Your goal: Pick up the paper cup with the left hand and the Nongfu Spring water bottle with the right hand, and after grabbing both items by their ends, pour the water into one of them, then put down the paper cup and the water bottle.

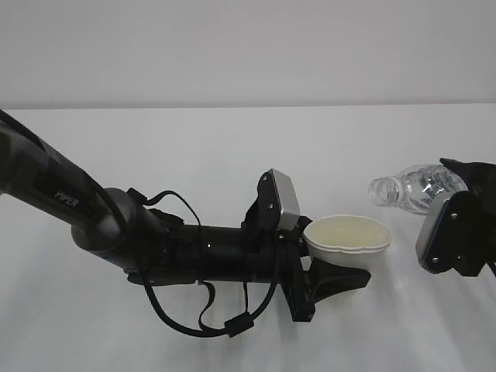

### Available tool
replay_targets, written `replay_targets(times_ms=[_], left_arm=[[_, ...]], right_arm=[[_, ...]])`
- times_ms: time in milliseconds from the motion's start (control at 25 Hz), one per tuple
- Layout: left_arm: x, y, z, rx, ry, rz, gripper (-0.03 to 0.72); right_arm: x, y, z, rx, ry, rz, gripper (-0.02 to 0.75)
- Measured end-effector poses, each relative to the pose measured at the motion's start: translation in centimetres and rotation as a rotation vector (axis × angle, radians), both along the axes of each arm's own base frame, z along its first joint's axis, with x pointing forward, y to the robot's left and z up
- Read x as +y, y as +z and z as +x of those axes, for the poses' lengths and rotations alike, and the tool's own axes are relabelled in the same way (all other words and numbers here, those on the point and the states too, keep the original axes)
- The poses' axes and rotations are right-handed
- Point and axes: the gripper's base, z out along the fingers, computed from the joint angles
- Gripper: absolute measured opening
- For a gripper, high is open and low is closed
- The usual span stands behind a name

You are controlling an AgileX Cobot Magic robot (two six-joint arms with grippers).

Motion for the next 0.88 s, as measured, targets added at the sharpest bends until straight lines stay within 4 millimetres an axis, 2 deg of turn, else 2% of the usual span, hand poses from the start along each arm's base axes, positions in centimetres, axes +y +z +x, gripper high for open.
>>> replay_targets(times_ms=[880], left_arm=[[-0.04, 0.04, 0.06, 0.018, 0.014, -0.006, 0.393]], right_arm=[[0.09, 0.07, 0.04, -0.015, 0.028, -0.062, 0.399]])
